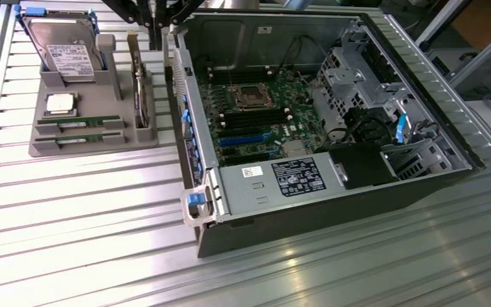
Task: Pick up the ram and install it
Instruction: 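Reach for the ram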
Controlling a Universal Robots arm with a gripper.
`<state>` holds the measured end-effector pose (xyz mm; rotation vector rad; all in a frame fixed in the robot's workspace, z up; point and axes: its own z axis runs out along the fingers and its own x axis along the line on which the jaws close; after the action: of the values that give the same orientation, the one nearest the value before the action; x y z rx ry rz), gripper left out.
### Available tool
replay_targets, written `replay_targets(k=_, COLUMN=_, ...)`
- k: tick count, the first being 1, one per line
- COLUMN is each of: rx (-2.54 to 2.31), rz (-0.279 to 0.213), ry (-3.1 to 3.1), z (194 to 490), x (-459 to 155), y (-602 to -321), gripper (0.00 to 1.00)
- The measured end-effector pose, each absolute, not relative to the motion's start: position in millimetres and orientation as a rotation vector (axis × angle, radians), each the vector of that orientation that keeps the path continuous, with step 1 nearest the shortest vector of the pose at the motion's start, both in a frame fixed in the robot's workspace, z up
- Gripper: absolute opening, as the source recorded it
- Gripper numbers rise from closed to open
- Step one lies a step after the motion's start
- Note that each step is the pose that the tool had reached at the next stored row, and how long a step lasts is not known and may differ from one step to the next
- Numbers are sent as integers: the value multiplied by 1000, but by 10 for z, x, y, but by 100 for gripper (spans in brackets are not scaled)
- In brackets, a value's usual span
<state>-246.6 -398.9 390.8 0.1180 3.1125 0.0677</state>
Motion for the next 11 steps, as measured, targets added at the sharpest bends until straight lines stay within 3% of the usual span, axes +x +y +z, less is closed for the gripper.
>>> replay_targets(k=11, rx=118, rz=68, ry=3112, z=3905, x=-2558, y=-3989, gripper=14)
